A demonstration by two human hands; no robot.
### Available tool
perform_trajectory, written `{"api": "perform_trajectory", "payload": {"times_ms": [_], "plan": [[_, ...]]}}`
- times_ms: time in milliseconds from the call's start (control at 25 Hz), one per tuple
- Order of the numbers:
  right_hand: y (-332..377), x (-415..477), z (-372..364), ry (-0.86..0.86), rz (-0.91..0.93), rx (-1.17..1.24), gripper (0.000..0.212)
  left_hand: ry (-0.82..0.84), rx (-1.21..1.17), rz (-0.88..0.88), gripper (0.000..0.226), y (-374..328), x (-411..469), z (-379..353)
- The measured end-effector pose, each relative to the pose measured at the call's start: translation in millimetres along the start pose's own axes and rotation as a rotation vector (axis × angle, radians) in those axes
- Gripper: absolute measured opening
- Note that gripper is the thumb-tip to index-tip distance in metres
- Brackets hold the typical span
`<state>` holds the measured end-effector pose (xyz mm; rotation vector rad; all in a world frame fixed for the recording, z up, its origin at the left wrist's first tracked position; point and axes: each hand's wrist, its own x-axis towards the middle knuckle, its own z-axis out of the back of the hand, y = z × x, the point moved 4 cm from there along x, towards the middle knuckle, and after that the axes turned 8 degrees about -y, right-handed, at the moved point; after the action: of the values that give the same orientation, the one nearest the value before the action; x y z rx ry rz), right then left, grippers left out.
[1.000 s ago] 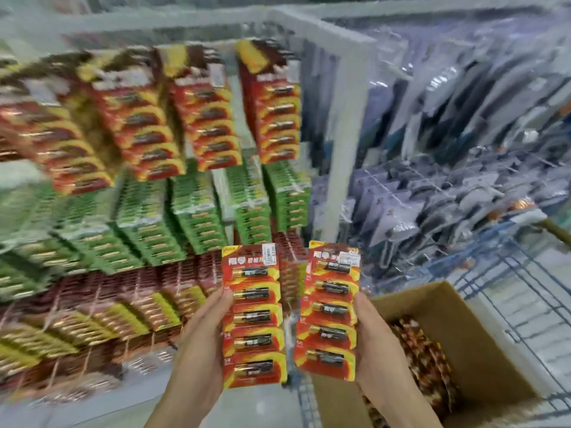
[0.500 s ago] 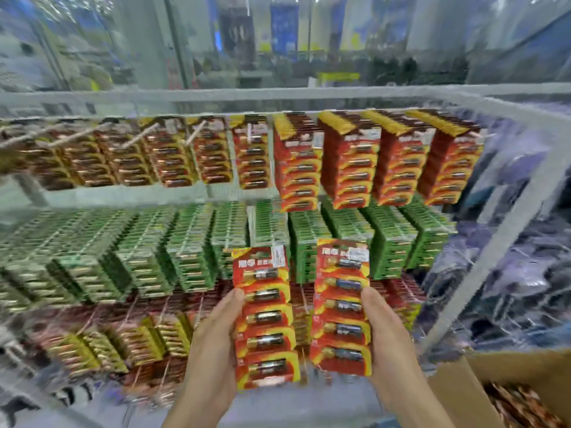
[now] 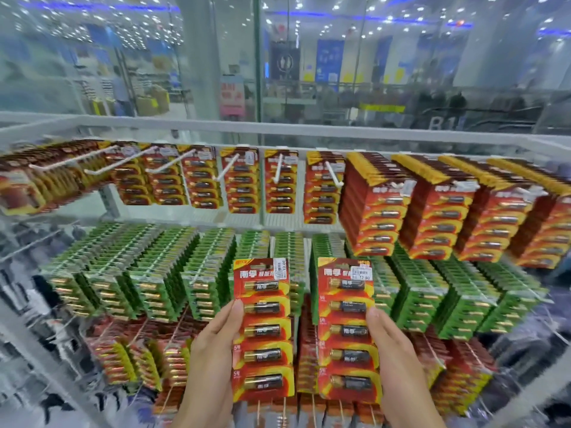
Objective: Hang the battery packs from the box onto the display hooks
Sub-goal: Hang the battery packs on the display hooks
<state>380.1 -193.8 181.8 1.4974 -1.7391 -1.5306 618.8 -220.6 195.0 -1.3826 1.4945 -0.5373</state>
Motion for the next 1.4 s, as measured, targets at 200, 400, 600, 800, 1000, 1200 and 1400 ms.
{"api": "perform_trajectory", "payload": {"times_ms": [200,400,600,800,1000,1200,1400], "plan": [[-6.1,34.9,-27.8,0.091,-0.011,-0.016,0.035,-0.083,-0.033,-0.081,0.033,-9.4,16.5,-0.8],[-0.9,51.3,-39.7,0.097,0.029,-0.025,0.075,-0.085,-0.009,-0.133,0.030,-27.6,27.2,-8.9],[23.6,58.5,-56.7,0.061,0.077,-0.024,0.058,-0.013,0.006,-0.260,0.031,-76.9,47.0,-19.9],[26.9,55.8,-74.5,0.025,0.095,0.011,0.052,-0.004,-0.008,-0.365,0.028,-114.2,69.2,-16.3],[16.0,54.7,-81.9,0.031,0.072,0.048,0.054,0.019,0.001,-0.346,0.029,-123.9,87.5,-11.7],[13.9,49.9,-85.3,-0.013,0.087,0.104,0.064,0.006,0.005,-0.354,0.028,-125.0,94.6,-12.2],[19.1,47.5,-80.8,-0.043,0.096,0.030,0.055,-0.010,0.054,-0.325,0.027,-128.1,105.5,-14.7]]}}
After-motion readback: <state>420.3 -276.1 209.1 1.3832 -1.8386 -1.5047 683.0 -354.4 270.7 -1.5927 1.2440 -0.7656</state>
